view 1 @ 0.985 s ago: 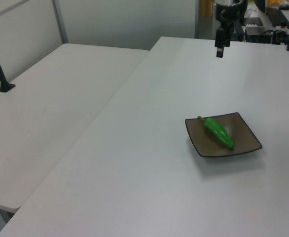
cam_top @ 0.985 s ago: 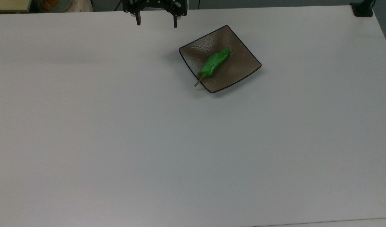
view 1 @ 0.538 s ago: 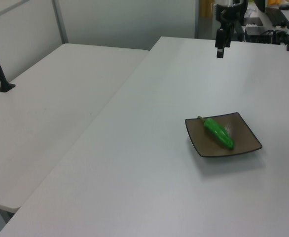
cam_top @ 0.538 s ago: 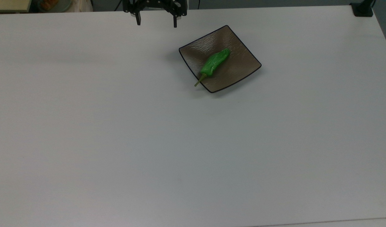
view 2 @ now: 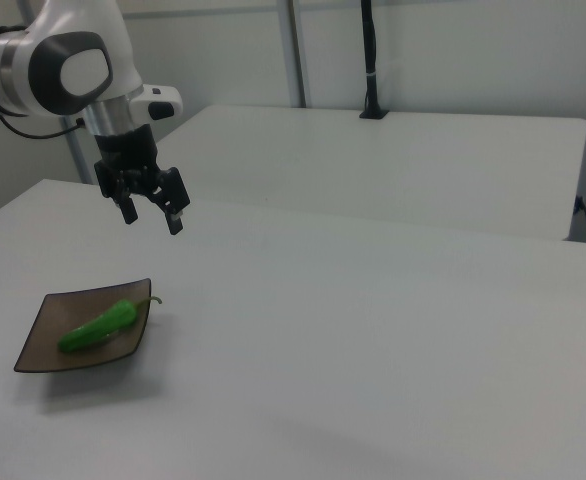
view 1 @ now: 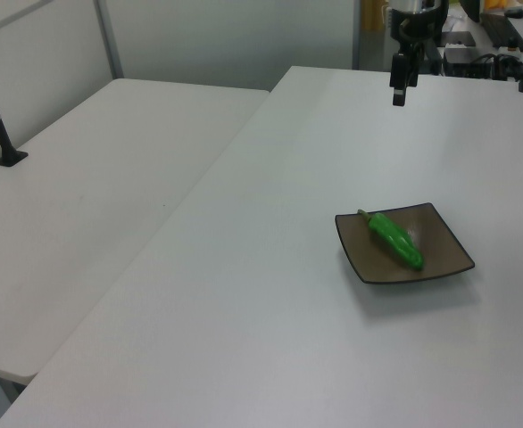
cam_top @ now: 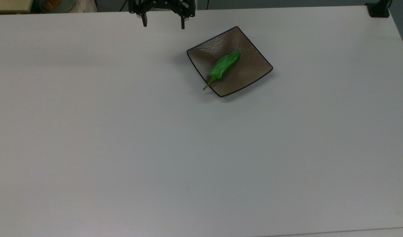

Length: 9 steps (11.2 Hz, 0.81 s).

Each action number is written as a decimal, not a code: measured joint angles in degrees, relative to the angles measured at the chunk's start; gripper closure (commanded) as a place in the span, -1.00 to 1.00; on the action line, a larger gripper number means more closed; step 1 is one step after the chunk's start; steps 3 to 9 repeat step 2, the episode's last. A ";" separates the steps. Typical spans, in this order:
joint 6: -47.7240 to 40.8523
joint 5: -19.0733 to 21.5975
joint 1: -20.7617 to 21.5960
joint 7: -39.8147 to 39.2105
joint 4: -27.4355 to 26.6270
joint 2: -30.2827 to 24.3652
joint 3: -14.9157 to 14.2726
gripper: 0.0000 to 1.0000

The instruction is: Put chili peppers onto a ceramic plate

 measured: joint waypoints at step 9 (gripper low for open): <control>0.00 0.03 0.00 0.00 0.00 0.00 0.00 -1.00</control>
